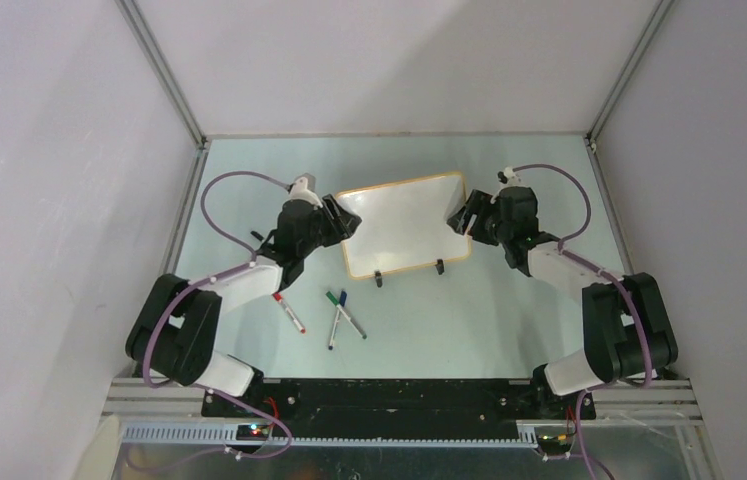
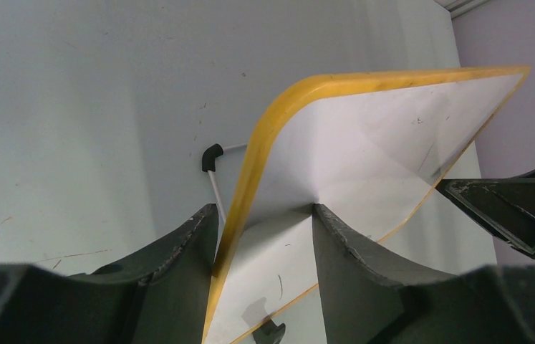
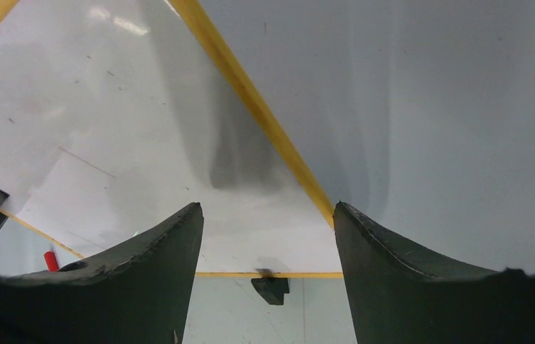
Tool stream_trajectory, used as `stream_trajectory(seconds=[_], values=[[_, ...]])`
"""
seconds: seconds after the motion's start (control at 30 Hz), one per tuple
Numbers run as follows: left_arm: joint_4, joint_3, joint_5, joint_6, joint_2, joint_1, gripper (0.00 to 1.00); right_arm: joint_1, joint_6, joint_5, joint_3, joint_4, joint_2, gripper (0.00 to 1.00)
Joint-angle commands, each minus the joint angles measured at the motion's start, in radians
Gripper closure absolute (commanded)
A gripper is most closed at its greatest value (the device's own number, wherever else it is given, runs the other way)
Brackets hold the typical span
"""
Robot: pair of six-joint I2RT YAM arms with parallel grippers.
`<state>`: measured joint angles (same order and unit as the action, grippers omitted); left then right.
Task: Write a sentence on the whiteboard
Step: Move the whiteboard to the center of the board.
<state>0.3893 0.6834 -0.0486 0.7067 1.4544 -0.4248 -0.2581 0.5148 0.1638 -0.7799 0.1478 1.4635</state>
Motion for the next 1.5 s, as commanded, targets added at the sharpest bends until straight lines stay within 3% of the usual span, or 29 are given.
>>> stream_trajectory(seconds=[0.0, 0.2, 0.5, 0.9, 1.23, 1.47], values=[[0.053, 0.054, -0.004, -0.024, 0.020, -0.018, 0.46, 0.017, -0.001, -0.007, -0.001, 0.057, 0.022, 0.27], [0.073, 0.059, 0.008, -0.036, 0.036, -0.024, 0.47, 0.028, -0.005, 0.004, -0.001, 0.069, 0.038, 0.21], [0.124, 0.098, -0.009, -0.048, 0.103, -0.045, 0.48, 0.035, -0.006, 0.016, -0.001, 0.094, 0.055, 0.28], [0.174, 0.184, -0.028, -0.103, 0.215, -0.069, 0.48, 0.059, -0.011, -0.036, 0.001, 0.064, 0.046, 0.28], [0.095, 0.065, 0.162, -0.137, -0.024, -0.069, 0.21, 0.075, 0.006, -0.083, 0.044, 0.047, -0.071, 0.11], [-0.170, 0.035, 0.345, -0.155, -0.294, -0.069, 0.02, 0.103, -0.020, -0.105, 0.052, -0.077, -0.306, 0.06]])
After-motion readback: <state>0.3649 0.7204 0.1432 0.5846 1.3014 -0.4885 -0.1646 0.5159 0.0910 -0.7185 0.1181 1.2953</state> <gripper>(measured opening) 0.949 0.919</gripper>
